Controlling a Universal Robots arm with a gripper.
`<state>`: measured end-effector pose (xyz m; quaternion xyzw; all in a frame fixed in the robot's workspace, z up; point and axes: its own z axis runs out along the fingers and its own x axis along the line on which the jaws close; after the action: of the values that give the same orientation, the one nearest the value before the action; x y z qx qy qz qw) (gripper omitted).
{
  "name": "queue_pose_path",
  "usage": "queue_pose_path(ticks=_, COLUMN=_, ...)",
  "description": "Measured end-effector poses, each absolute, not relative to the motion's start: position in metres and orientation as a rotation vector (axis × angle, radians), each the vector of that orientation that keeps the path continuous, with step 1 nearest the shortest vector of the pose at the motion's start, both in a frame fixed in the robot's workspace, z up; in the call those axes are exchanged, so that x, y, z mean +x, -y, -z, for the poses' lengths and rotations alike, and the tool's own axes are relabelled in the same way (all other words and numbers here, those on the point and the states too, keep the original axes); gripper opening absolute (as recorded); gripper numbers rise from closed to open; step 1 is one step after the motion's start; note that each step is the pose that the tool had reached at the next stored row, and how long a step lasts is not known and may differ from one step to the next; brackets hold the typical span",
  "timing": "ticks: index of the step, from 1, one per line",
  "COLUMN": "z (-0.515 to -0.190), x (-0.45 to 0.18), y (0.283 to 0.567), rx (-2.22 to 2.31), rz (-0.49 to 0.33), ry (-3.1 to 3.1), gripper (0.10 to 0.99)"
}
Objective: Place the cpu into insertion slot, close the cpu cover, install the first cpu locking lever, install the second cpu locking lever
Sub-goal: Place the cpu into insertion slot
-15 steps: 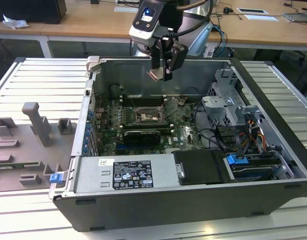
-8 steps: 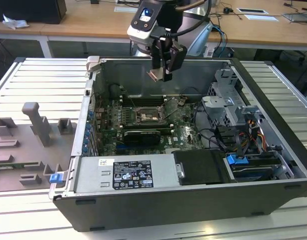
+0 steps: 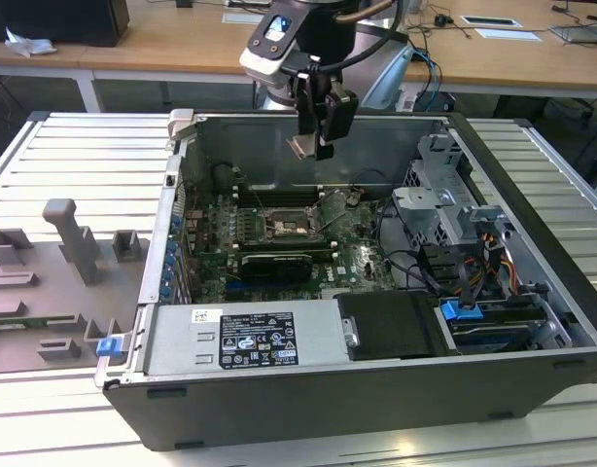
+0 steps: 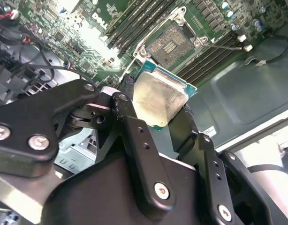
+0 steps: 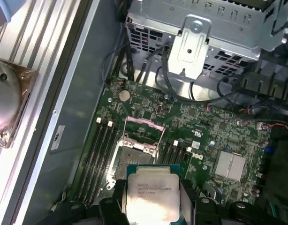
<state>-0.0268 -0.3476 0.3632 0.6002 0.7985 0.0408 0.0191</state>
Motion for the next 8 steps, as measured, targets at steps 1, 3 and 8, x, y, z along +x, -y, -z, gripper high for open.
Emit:
queue_pose_path(ticks=1, z=-0.3628, x=-0.0268, y=0.3476, rx=1.894, rz=-0.126, ry=-2.454, gripper=0.541)
queue_pose_path(ticks=3, z=-0.3623, x=-0.0268, y=0.3476, rx=1.923, rz=-0.125, ry=-2.43, gripper=0.541)
queue_pose_path(ticks=8, z=-0.3599, x=-0.0268, y=0.3476, rx=1.968, rz=-0.124, ry=-2.392, gripper=0.541)
